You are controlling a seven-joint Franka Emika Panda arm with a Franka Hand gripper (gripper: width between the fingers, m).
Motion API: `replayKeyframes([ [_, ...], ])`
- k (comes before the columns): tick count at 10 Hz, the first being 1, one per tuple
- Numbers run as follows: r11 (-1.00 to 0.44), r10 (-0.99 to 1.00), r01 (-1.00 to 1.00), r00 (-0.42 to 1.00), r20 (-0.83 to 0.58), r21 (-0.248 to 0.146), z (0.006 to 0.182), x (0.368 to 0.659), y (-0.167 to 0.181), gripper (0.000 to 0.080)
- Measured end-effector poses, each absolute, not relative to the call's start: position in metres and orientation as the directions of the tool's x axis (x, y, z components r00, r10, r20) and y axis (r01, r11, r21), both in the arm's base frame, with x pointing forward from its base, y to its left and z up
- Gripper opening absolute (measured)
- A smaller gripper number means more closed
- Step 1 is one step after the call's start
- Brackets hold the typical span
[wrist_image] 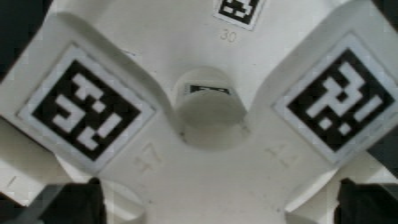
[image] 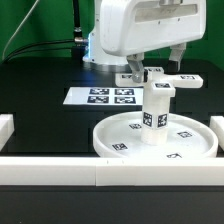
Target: Assemble round table
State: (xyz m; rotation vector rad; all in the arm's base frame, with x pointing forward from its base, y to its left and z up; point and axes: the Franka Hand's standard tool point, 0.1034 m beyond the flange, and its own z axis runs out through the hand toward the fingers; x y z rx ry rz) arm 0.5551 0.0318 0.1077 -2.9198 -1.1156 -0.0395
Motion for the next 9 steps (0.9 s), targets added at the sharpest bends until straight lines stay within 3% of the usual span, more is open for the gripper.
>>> replayKeyframes([
  [7, -0.749, 0.662, 0.662, 0.749, 0.02, -0.008, 0.1032, 0.5538, 0.0286, 0.0623],
  [8, -0.749, 0.662, 0.662, 0.749, 0.021, -0.008, 0.1033, 0.5539, 0.0284, 0.0449],
  [9, -0.758, 0.651, 0.652, 0.758, 0.021, -0.009, 0.1032, 0.5538, 0.0283, 0.0449],
])
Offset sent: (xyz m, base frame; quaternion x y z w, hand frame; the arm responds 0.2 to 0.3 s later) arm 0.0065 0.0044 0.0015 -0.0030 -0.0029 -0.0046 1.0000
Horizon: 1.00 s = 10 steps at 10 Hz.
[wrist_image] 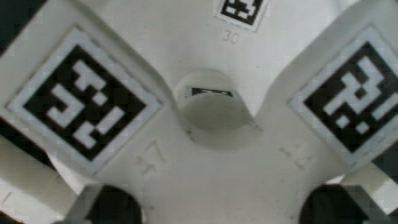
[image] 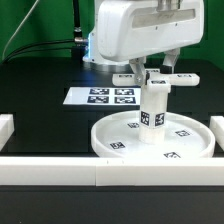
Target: Assemble round table
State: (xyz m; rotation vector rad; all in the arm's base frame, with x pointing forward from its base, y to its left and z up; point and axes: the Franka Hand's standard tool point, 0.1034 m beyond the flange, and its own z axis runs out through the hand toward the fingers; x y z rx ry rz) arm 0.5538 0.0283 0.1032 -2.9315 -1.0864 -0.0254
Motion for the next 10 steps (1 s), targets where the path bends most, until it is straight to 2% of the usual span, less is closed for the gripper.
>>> replayKeyframes([
  [3, -0.806, 0.592, 0.592, 0.806, 0.02, -0.01, 0.1032, 0.5538, 0.0279, 0.0438],
  [5, -0.9, 0.436, 0.436, 0.9, 0.019, -0.016, 0.103, 0.5535, 0.0279, 0.0438],
  [8, -0.998, 0.032, 0.033, 0.999, 0.024, -0.049, 0.102, 0.55, 0.0264, 0.0439],
  [10, -0.969, -0.239, -0.237, 0.971, 0.016, -0.075, 0.1017, 0.5505, 0.0293, 0.0439],
])
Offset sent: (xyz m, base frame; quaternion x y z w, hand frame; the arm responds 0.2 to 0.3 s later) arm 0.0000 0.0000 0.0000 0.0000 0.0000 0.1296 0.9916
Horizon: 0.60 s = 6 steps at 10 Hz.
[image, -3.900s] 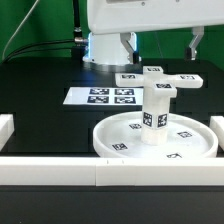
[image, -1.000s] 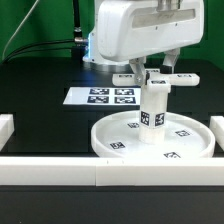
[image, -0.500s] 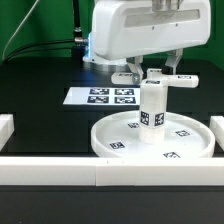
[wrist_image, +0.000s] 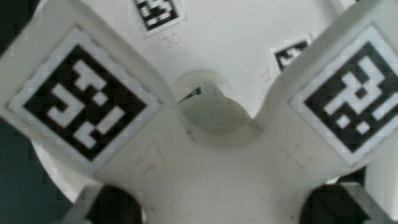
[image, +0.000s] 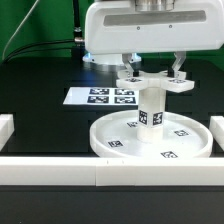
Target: Assemble round table
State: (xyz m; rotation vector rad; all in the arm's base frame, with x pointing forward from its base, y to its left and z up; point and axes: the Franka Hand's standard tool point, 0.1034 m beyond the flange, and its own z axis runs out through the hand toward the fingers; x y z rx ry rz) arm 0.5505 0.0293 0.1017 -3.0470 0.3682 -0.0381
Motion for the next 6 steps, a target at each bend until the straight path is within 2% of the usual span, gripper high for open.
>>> replayKeyframes([
  [6, -0.809, -0.583, -0.582, 0.812, -0.01, -0.083, 0.1012, 0.5511, 0.0345, 0.0439],
])
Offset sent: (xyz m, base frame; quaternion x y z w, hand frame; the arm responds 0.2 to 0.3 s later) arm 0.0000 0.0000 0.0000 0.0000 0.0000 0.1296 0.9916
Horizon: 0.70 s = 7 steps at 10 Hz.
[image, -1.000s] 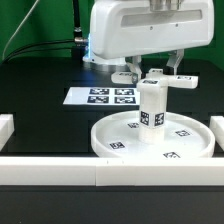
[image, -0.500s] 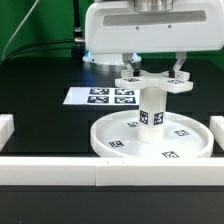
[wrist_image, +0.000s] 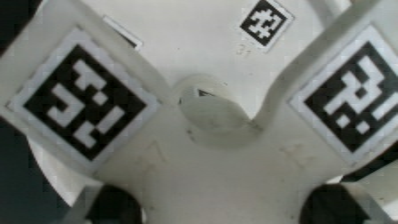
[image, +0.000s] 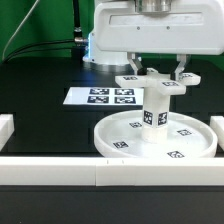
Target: Assemble round table
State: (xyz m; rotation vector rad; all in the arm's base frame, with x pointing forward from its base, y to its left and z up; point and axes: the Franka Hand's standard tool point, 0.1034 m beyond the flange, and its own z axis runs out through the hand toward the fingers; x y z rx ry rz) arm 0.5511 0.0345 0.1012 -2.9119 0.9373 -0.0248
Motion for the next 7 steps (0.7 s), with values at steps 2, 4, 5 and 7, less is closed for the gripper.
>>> replayKeyframes([
  [2, -0.667, -0.74, -0.738, 0.672, -0.025, -0.098, 0.1007, 0.5509, 0.0349, 0.0439],
  [4, -0.486, -0.868, -0.867, 0.493, -0.051, -0.112, 0.1007, 0.5501, 0.0367, 0.0439],
  [5, -0.371, -0.923, -0.921, 0.38, -0.061, -0.121, 0.1008, 0.5511, 0.0382, 0.0439],
  [7, -0.164, -0.98, -0.977, 0.176, -0.087, -0.133, 0.1011, 0.5528, 0.0389, 0.044],
])
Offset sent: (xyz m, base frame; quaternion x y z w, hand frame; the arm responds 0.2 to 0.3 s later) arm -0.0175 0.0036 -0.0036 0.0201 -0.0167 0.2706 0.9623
